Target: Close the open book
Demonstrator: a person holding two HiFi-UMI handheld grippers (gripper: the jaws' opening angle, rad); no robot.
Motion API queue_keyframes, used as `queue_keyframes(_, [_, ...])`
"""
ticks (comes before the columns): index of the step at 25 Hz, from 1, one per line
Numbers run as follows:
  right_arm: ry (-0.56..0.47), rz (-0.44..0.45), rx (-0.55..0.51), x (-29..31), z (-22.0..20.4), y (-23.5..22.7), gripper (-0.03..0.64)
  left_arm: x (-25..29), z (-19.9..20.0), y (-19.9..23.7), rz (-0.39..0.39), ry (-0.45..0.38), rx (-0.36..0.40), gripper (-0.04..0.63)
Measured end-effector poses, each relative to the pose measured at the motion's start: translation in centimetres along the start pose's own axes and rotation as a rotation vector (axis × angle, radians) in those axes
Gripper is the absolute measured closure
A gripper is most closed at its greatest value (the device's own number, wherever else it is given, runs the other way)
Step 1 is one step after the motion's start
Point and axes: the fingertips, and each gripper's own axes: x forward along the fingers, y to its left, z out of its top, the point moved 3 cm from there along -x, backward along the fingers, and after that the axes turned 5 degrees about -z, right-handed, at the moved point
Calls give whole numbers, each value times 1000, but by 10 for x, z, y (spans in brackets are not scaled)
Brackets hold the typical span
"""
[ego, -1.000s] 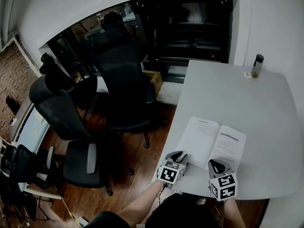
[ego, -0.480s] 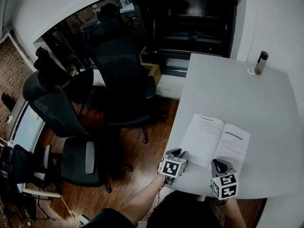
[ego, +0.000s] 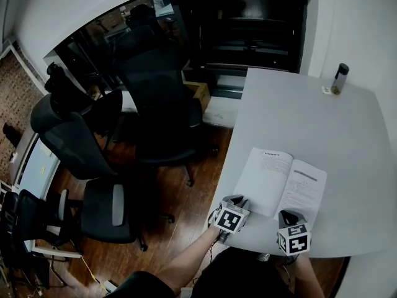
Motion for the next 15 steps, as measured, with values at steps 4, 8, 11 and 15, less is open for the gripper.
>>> queue_keyframes(4, [16, 18, -1, 2, -7, 2, 611, 3, -1, -11, -40, 2, -17, 518])
queue_keyframes(8, [14, 23, -6, -1, -8, 4, 611, 7, 0, -28, -83, 11, 4, 518])
queue_keyframes(11, [-1, 12, -3, -7, -6, 3, 611, 14, 2, -43, -133, -14, 19, 518])
queue_keyframes(15, [-21, -15, 16, -15, -7, -8, 611, 15, 8, -63, -170, -13, 33, 518])
